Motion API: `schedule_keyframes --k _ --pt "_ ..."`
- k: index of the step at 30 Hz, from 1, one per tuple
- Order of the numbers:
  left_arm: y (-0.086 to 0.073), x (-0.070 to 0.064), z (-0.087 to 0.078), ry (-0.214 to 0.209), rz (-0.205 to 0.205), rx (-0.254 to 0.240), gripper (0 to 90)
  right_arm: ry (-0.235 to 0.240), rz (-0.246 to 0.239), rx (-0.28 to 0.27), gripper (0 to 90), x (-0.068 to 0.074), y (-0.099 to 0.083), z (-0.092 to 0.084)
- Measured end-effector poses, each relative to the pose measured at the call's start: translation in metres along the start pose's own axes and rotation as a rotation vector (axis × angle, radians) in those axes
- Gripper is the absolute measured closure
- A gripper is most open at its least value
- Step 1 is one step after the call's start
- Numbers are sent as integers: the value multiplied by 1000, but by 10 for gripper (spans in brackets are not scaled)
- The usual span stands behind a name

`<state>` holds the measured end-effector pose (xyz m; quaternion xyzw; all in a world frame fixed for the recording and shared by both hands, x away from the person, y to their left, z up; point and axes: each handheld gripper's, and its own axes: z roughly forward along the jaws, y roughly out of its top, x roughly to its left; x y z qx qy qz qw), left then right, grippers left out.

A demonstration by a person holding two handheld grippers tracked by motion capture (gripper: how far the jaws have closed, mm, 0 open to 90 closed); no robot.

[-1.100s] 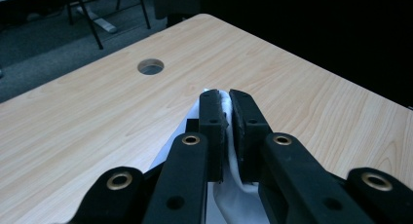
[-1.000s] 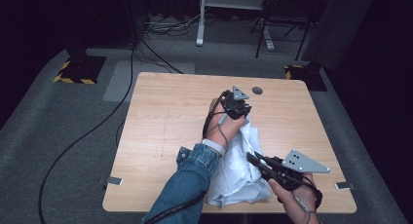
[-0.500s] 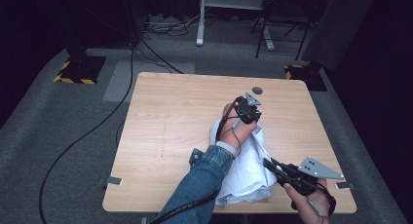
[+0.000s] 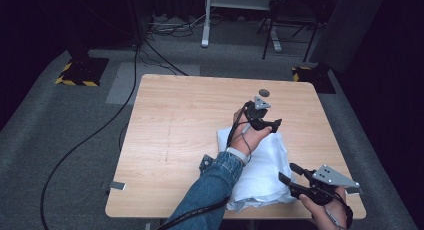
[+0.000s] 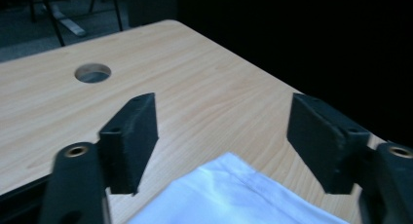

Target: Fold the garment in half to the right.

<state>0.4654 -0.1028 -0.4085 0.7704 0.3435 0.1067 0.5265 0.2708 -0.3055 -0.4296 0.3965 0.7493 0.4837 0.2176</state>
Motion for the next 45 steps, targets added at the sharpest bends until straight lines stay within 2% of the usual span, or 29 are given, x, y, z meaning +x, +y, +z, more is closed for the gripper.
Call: schedule_keyframes --k 3,9,15,22,28,32,37,45 --pt "-1 2 -5 11 13 9 282 -16 -13 -19 345 0 4 0" --pt "-8 6 -15 35 34 21 301 6 -28 -23 345 -3 10 6" --pt "-15 12 -26 59 36 21 302 30 -60 -5 308 -9 13 12" --pt "-31 9 -39 71 64 46 303 63 -88 46 279 -20 6 16" --pt "-59 0 -48 53 79 85 306 101 -95 112 277 -25 -10 26" --pt "-74 -11 -57 31 88 89 320 105 -86 142 277 -28 -21 32" --pt "-87 -26 -68 17 117 102 318 106 -78 148 274 -31 -26 32" --pt "-105 -38 -89 -8 108 105 312 116 -81 167 264 -35 -32 32"
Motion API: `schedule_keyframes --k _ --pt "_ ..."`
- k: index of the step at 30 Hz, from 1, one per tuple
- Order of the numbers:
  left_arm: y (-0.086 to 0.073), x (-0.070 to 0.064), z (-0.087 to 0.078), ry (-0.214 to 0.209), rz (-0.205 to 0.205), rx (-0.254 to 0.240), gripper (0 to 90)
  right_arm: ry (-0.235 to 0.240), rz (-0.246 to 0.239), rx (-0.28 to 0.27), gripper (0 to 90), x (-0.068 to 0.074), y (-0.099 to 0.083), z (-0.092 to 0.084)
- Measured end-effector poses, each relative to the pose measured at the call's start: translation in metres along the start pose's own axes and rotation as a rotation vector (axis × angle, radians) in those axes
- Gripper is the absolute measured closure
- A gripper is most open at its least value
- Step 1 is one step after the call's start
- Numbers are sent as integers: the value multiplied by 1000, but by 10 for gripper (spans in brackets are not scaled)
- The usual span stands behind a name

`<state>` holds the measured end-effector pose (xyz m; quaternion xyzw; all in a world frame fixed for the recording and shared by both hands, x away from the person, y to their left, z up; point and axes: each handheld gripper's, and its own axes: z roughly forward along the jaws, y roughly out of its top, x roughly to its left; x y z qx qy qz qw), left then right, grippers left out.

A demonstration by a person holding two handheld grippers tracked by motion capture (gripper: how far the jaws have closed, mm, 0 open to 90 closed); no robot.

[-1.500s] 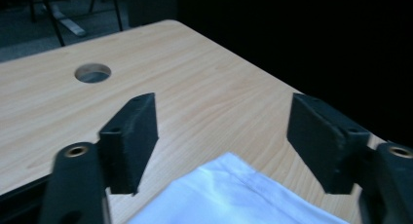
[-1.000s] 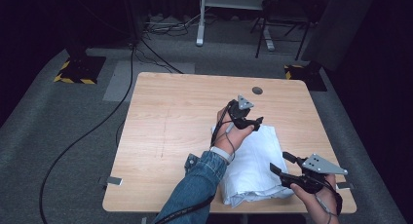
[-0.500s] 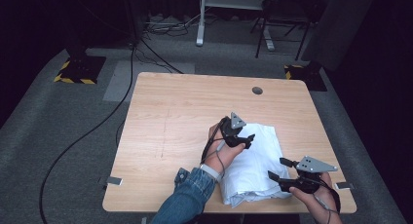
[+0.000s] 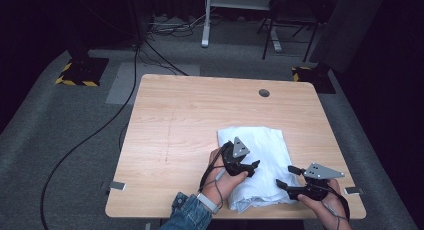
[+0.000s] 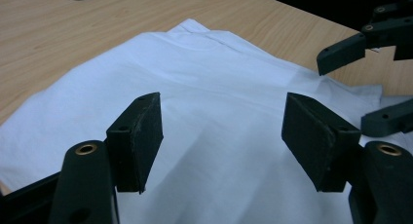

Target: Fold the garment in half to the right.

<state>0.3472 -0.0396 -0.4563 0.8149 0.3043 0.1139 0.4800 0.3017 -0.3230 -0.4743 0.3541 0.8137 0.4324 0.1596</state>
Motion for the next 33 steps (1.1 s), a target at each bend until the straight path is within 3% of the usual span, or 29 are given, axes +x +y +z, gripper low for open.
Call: schedule_keyframes --k 6,13,16,19,23,29,33 --pt "-15 -9 -19 -4 -11 -14 308 16 -4 5 262 -2 -5 1" --pt "-28 -28 -32 -63 -22 -39 302 46 -27 27 250 -4 -10 3" --pt "-35 -35 -32 -62 -8 -7 306 51 -25 30 246 -7 -13 5" --pt "-42 -39 -29 -43 27 25 318 55 -29 41 246 -7 -16 7" --pt "-52 -42 -21 7 87 105 330 62 -22 54 245 -10 -19 11" --pt "-58 -36 -15 73 133 130 330 65 -18 77 246 -14 -19 22" --pt "-61 -25 -15 94 127 124 330 74 -8 85 247 -15 -17 32"
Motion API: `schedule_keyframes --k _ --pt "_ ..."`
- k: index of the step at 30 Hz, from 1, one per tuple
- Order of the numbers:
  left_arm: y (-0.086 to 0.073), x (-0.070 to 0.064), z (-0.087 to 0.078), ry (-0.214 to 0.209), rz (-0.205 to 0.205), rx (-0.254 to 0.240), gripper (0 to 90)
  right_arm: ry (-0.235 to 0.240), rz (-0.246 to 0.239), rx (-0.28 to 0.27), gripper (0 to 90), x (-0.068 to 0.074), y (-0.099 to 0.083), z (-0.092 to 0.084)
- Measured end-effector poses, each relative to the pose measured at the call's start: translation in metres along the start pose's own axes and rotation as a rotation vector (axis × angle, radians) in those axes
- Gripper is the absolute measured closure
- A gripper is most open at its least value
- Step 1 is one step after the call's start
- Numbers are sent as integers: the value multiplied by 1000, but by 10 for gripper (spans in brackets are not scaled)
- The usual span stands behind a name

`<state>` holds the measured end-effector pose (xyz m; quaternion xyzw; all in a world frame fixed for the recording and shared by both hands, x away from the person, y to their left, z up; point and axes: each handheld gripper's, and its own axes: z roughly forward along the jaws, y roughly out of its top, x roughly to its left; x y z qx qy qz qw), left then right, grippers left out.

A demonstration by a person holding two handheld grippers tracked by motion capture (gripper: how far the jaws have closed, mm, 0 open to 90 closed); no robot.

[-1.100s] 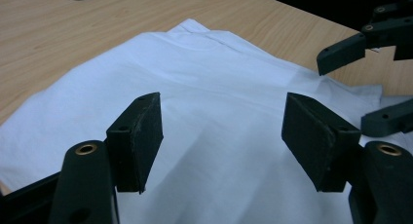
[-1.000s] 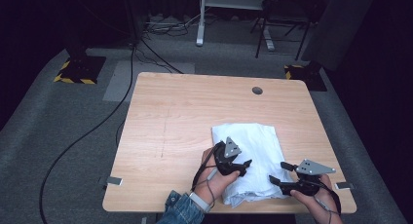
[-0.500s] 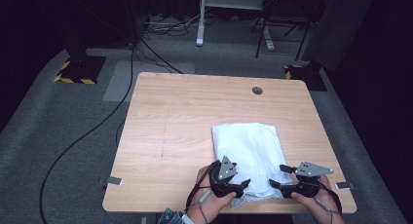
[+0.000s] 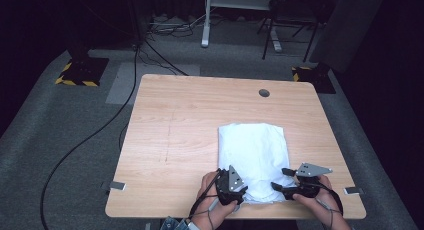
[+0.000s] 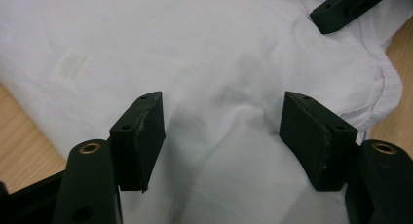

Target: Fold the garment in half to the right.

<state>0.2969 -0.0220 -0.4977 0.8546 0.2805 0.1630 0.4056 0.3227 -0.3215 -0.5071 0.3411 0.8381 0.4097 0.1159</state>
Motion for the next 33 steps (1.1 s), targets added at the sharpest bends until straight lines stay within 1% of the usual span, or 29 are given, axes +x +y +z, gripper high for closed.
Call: schedule_keyframes --k 3,7,10,11,14,18,21,25,29,31,33 --pt "-3 9 1 14 -14 -2 330 -2 -1 4 248 0 5 6" --pt "-5 20 3 32 -49 -5 330 -10 -7 9 247 -1 12 15" --pt "-6 27 5 48 -76 -12 329 -18 -17 13 248 -6 20 24" --pt "-6 27 5 48 -76 -12 329 -18 -17 13 248 -6 20 24" --pt "-6 33 5 63 -74 -14 330 -22 -30 20 248 -9 27 31" --pt "-8 41 5 78 -95 -22 329 -23 -36 18 249 -12 34 40" --pt "-9 48 5 89 -112 -18 329 -24 -35 20 248 -12 38 45" --pt "-9 52 5 94 -135 -18 329 -22 -39 21 249 -14 43 51" --pt "-9 53 4 88 -152 -31 314 -25 -39 27 236 -14 46 52" --pt "-7 53 1 83 -173 -41 277 -27 -35 22 202 -15 46 51" --pt "-4 53 -5 78 -176 -53 262 -32 -31 10 193 -14 48 47"
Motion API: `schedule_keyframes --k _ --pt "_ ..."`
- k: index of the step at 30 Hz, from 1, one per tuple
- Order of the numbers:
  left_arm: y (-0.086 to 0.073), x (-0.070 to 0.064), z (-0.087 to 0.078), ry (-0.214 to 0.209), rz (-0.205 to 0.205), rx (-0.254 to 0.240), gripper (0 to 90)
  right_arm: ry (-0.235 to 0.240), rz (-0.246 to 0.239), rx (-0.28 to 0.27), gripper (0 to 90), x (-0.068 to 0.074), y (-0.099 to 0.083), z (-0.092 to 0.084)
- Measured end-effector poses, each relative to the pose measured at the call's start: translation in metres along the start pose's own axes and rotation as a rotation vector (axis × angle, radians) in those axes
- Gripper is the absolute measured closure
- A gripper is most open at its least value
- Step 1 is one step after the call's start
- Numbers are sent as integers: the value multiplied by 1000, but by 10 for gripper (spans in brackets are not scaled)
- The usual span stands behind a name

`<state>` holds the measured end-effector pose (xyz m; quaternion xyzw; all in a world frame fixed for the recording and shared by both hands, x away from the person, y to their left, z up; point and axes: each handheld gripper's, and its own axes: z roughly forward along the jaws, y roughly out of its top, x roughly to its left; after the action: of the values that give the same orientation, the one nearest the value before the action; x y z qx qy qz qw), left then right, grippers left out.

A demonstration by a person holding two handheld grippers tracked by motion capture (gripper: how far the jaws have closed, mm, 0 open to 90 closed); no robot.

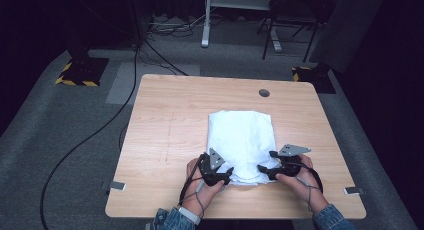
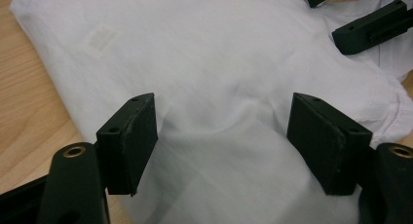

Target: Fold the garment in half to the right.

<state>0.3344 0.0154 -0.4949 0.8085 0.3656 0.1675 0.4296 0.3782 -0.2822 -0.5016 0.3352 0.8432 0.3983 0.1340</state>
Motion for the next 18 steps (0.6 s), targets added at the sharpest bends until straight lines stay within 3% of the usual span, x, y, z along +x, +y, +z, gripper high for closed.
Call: schedule_keyframes --k 6,14,18 --pt "8 -5 -20 -10 18 -10 233 23 -21 -45 185 3 12 -18" --pt "11 -11 -45 -30 37 -23 216 31 -70 -54 185 1 23 -43" --pt "11 -12 -54 14 74 -11 217 27 -71 -58 184 -1 24 -50"
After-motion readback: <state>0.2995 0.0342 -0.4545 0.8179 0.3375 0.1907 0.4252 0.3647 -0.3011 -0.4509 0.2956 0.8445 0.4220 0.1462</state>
